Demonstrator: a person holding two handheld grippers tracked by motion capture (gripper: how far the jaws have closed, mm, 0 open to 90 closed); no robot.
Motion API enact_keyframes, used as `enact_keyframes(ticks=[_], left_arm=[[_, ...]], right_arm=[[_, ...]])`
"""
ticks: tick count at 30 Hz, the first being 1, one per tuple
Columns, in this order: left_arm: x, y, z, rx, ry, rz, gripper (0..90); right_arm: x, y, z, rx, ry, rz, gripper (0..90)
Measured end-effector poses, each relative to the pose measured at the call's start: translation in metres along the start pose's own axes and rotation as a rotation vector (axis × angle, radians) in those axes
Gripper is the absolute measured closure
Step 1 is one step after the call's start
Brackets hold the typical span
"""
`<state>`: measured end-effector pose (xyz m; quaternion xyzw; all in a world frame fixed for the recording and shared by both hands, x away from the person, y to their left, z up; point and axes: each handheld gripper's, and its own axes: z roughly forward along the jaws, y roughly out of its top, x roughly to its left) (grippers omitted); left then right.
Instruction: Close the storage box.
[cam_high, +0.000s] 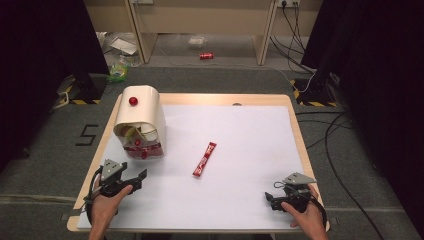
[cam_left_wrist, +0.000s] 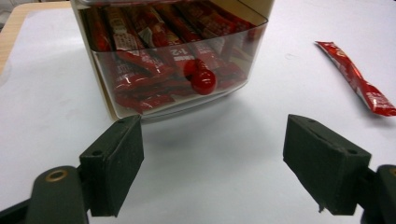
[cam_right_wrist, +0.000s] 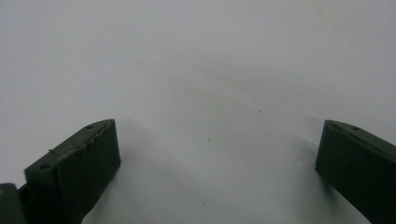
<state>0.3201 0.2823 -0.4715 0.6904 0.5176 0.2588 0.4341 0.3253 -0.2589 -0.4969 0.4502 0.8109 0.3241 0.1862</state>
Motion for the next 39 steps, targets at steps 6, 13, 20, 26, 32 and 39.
enact_keyframes(ticks=[6, 13, 20, 26, 32, 39], left_arm=[[-0.006, -0.003, -0.006, -0.012, -0.026, 0.001, 20.0], [-0.015, -0.008, -0.014, -0.021, -0.060, 0.010, 20.0], [-0.027, -0.015, -0.017, -0.018, -0.095, 0.030, 20.1], [-0.036, -0.019, -0.020, -0.019, -0.120, 0.046, 20.0], [-0.044, -0.024, -0.022, -0.019, -0.142, 0.064, 20.0], [-0.052, -0.031, -0.024, -0.014, -0.158, 0.085, 19.8]], right_arm=[[0.000, 0.000, 0.000, 0.001, 0.000, -0.001, 0.3], [0.000, 0.000, 0.000, 0.000, 0.000, -0.001, 0.4], [0.000, 0.000, 0.000, 0.000, -0.001, -0.001, 0.4], [0.000, 0.000, 0.000, 0.000, -0.002, -0.002, 0.4], [0.000, 0.000, 0.000, 0.000, -0.003, -0.002, 0.4], [0.000, 0.000, 0.000, 0.000, -0.002, -0.002, 0.4]])
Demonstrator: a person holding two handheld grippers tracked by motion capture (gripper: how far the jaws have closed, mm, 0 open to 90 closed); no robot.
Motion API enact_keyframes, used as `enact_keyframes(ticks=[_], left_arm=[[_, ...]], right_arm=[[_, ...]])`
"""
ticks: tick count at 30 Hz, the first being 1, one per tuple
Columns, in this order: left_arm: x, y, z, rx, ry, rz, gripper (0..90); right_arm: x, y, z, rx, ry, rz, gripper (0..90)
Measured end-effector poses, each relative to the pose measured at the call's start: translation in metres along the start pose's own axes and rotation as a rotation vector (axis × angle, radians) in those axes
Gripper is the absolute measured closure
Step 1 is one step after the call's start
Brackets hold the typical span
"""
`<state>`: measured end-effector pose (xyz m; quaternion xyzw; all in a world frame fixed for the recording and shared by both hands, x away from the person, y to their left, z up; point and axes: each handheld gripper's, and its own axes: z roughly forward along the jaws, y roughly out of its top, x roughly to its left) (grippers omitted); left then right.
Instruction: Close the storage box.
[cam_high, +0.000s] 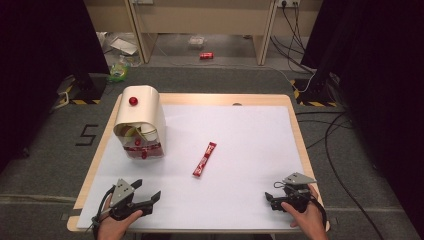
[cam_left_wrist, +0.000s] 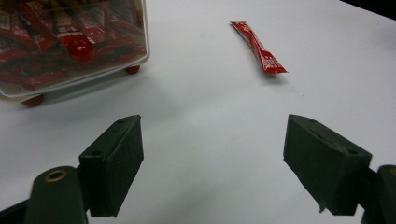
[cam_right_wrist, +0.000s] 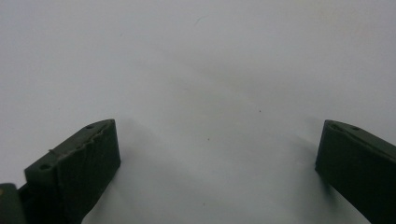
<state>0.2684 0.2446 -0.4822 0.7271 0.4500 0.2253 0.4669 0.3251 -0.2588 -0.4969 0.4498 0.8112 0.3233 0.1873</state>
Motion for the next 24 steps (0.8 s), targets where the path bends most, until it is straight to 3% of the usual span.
enact_keyframes(ticks=[24], left_arm=[[-0.019, -0.031, -0.005, 0.070, -0.032, 0.053, 18.3]], right_arm=[[0.000, 0.000, 0.000, 0.000, -0.001, 0.001, 0.4]])
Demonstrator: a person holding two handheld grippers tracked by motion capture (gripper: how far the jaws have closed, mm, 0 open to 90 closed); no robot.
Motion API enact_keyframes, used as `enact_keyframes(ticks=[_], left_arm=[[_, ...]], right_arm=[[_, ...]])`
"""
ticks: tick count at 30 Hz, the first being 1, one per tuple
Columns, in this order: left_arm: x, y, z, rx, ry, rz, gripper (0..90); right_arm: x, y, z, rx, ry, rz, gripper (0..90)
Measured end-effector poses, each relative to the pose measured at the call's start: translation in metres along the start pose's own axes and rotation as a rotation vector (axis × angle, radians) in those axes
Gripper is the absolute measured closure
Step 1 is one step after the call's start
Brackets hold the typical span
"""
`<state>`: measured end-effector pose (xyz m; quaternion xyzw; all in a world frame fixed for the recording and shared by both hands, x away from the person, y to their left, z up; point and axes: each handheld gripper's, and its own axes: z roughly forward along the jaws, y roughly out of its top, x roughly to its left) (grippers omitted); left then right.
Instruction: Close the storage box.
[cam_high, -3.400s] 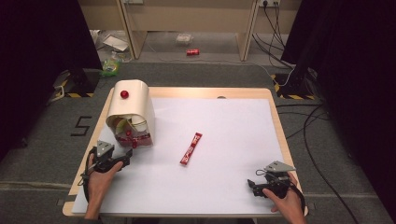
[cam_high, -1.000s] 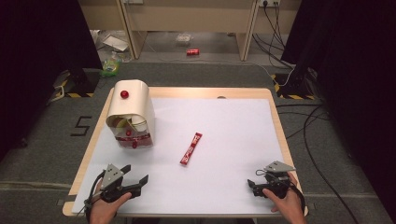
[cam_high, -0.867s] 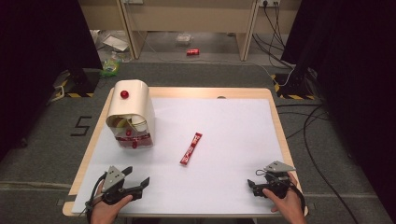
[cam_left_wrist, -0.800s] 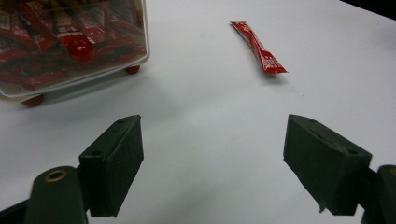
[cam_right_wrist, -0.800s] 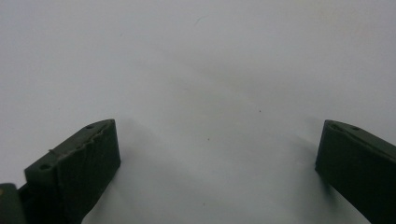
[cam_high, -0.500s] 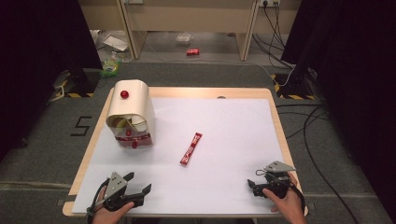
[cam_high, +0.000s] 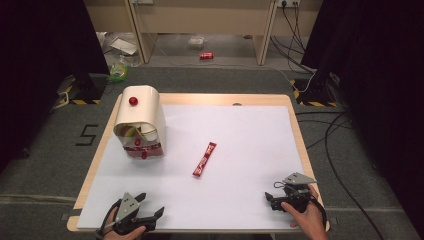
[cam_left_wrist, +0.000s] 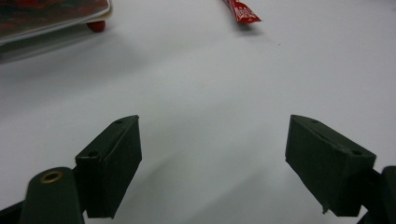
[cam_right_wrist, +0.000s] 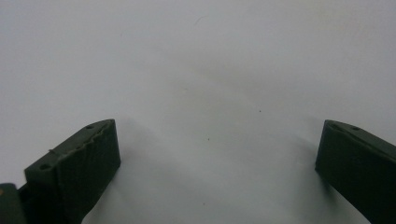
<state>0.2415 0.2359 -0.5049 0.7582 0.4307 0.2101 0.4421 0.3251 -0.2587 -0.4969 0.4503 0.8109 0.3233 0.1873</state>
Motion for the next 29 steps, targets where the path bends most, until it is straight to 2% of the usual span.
enact_keyframes(ticks=[9, 11, 15, 17, 29], left_arm=[[-0.005, -0.013, -0.001, 0.026, -0.009, 0.004, 17.8], [-0.006, -0.014, -0.001, 0.019, -0.008, 0.002, 17.4], [-0.007, -0.015, -0.001, 0.020, 0.004, 0.006, 17.3], [-0.009, -0.016, 0.000, 0.023, 0.015, 0.024, 16.7], [-0.008, -0.016, 0.000, 0.019, 0.011, 0.014, 16.8]], right_arm=[[0.000, 0.000, 0.000, 0.000, 0.000, -0.001, 0.4], [0.000, 0.000, 0.000, 0.000, 0.000, -0.001, 0.4], [0.000, 0.000, 0.000, 0.000, 0.000, 0.000, 0.4], [0.000, 0.000, 0.000, 0.000, 0.000, -0.001, 0.4], [0.000, 0.000, 0.000, 0.000, 0.000, -0.001, 0.4]])
